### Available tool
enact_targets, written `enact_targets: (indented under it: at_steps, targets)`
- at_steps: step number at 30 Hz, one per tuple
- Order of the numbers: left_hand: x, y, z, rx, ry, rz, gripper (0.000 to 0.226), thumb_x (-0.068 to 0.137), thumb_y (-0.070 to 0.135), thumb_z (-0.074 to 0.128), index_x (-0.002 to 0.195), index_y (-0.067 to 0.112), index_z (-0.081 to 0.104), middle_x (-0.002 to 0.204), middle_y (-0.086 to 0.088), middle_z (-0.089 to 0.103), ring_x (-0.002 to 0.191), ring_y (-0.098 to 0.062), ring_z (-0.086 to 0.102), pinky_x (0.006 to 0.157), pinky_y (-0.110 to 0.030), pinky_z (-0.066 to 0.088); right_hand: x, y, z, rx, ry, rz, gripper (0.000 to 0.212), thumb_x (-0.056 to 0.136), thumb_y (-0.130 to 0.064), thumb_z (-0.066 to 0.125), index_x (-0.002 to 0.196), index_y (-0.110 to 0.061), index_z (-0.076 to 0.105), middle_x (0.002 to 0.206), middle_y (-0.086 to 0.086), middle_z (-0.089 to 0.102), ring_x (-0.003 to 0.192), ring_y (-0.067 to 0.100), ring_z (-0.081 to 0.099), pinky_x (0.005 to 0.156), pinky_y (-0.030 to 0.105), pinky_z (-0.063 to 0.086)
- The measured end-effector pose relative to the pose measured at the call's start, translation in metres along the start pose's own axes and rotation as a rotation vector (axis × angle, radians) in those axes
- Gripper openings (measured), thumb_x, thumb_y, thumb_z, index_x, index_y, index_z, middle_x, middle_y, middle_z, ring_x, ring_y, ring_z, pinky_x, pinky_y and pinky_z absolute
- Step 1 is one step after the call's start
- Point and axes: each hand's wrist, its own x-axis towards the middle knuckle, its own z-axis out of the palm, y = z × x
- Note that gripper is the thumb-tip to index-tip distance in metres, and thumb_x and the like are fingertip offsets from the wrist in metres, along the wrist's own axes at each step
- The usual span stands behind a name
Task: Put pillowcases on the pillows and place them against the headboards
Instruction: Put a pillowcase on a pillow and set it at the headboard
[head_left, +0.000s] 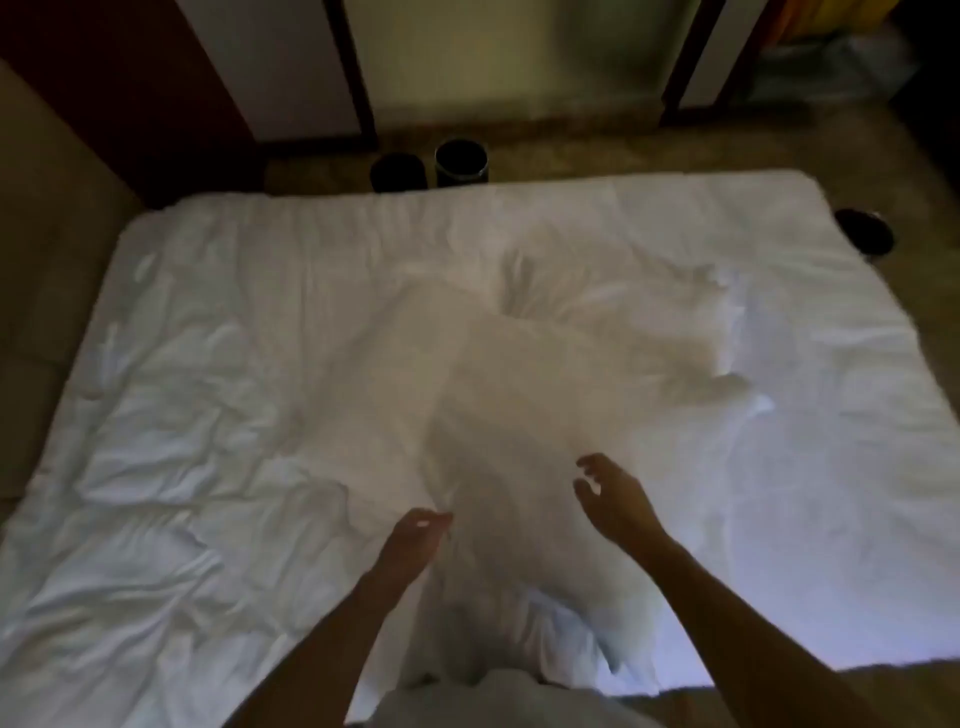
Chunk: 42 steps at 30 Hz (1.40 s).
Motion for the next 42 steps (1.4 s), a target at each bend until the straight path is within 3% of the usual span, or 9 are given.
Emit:
enact_targets:
  at_steps: [5, 8, 16, 22, 25, 28, 31, 37, 42]
  targets:
    - [0.030, 0.032, 0.034, 0.000, 0.090, -0.086, 0.081, 0.076, 0.071, 0.063, 0.138, 0.023, 0.042, 0.131, -0.011, 0.054, 0.112, -0.031, 0.058, 0.096, -0.041, 0.050, 0.031, 0.011, -0.011, -0.254, 0.026, -0.124, 0.045, 0.090, -0.026, 0.062, 0.133, -0.013, 0.053, 0.133, 0.013, 0.055, 0.122, 0.033, 0.051, 0.099, 0.042, 0.046]
    - [0.041, 0.056, 0.053, 0.030, 0.140, -0.020, 0.083, 0.086, 0.060, 0.062, 0.150, 0.016, 0.030, 0.147, -0.020, 0.038, 0.132, -0.038, 0.044, 0.109, -0.044, 0.038, 0.056, 0.020, -0.014, -0.321, 0.038, -0.145, 0.056, 0.088, -0.031, 0.064, 0.138, -0.014, 0.047, 0.143, 0.016, 0.046, 0.132, 0.036, 0.042, 0.107, 0.046, 0.039]
    - [0.081, 0.154, 0.107, 0.013, 0.156, 0.036, 0.090, 0.088, 0.059, 0.059, 0.157, 0.023, 0.013, 0.158, -0.017, 0.018, 0.142, -0.038, 0.028, 0.114, -0.050, 0.031, 0.146, 0.032, -0.038, -0.451, -0.055, -0.089, 0.086, 0.083, -0.066, 0.059, 0.149, -0.022, 0.026, 0.157, 0.015, 0.024, 0.146, 0.033, 0.020, 0.117, 0.056, 0.021]
    - [0.113, 0.204, 0.126, 0.389, 0.235, 0.069, 0.090, 0.079, 0.075, 0.038, 0.153, 0.027, 0.023, 0.159, -0.017, 0.006, 0.145, -0.040, 0.009, 0.111, -0.056, 0.025, 0.200, 0.038, -0.059, -0.433, -0.125, 0.057, 0.111, 0.065, -0.084, 0.060, 0.149, -0.023, 0.020, 0.151, 0.013, 0.032, 0.139, 0.035, 0.030, 0.113, 0.058, 0.024]
    - [0.125, 0.214, 0.129, 0.556, 0.236, 0.166, 0.081, 0.088, 0.065, 0.049, 0.153, 0.026, 0.022, 0.159, -0.017, 0.007, 0.148, -0.034, 0.010, 0.116, -0.054, 0.021, 0.216, 0.043, -0.062, -0.371, -0.231, 0.150, 0.122, 0.059, -0.084, 0.066, 0.150, -0.020, 0.017, 0.150, 0.014, 0.035, 0.137, 0.035, 0.036, 0.112, 0.055, 0.028]
    - [0.130, 0.216, 0.124, 0.775, 0.212, 0.377, 0.072, 0.087, 0.061, 0.053, 0.149, 0.030, 0.031, 0.158, -0.018, 0.018, 0.146, -0.034, 0.018, 0.117, -0.053, 0.019, 0.223, 0.043, -0.070, -0.309, -0.252, 0.148, 0.080, 0.073, -0.061, 0.074, 0.133, -0.017, 0.045, 0.125, 0.012, 0.061, 0.110, 0.032, 0.060, 0.094, 0.041, 0.048]
    - [0.135, 0.214, 0.119, 0.974, 0.166, 0.519, 0.075, 0.086, 0.061, 0.053, 0.149, 0.028, 0.029, 0.156, -0.020, 0.025, 0.144, -0.035, 0.024, 0.116, -0.053, 0.021, 0.224, 0.030, -0.080, -0.442, -0.140, 0.055, 0.028, 0.090, -0.032, 0.059, 0.111, -0.015, 0.064, 0.108, 0.010, 0.068, 0.101, 0.031, 0.064, 0.083, 0.037, 0.049]
    - [0.134, 0.224, 0.106, 1.077, 0.052, 0.623, 0.086, 0.085, 0.056, 0.060, 0.155, 0.031, 0.016, 0.161, -0.016, 0.017, 0.147, -0.032, 0.020, 0.119, -0.048, 0.018, 0.194, 0.002, -0.085, -0.558, -0.058, -0.156, 0.017, 0.090, -0.016, 0.054, 0.096, -0.020, 0.069, 0.090, 0.004, 0.070, 0.081, 0.025, 0.066, 0.069, 0.031, 0.049]
    - [0.115, 0.250, 0.083, 1.283, -0.067, 0.810, 0.096, 0.082, 0.056, 0.064, 0.156, 0.031, 0.009, 0.162, -0.019, 0.010, 0.149, -0.033, 0.013, 0.120, -0.050, 0.017, 0.140, -0.014, -0.097, -0.524, -0.054, -0.301, 0.008, 0.092, -0.022, 0.060, 0.096, -0.026, 0.066, 0.092, -0.005, 0.068, 0.075, 0.019, 0.064, 0.061, 0.029, 0.042]
